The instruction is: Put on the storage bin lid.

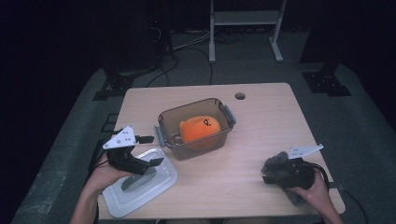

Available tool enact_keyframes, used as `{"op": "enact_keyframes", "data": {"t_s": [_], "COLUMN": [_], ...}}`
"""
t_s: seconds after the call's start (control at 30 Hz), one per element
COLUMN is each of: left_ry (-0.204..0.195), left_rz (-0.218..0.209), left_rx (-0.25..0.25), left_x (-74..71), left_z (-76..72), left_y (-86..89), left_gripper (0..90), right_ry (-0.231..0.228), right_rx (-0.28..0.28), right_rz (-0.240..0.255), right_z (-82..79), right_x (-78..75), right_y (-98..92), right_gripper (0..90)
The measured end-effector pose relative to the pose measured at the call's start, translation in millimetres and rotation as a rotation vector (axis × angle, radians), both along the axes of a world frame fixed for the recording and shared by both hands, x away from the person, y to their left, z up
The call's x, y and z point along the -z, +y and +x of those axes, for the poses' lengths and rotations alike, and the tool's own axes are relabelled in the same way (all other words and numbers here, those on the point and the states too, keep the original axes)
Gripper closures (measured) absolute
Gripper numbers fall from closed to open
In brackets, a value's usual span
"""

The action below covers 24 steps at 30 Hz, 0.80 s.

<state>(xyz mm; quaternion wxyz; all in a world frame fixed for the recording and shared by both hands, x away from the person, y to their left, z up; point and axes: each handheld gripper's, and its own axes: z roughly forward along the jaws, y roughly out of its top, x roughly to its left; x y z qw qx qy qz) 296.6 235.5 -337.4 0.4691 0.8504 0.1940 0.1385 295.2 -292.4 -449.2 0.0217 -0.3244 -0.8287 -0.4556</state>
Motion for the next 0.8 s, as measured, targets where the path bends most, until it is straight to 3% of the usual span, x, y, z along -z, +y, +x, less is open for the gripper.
{"op": "enact_keyframes", "data": {"t_s": [0.53, 0.8], "left_ry": [0.01, 0.019], "left_rz": [-0.019, 0.0], "left_rx": [-0.067, -0.092], "left_x": [31.9, 44.6], "left_z": [-15.6, -19.6], "left_y": [33.4, 42.9], "left_gripper": [18.0, 18.0], "right_ry": [0.005, 0.008], "right_rx": [0.002, 0.001], "right_rz": [-0.002, -0.006], "right_z": [-0.1, -0.3], "right_x": [0.9, 1.1], "right_y": [0.5, 0.6], "right_gripper": [32.9, 32.9]}}
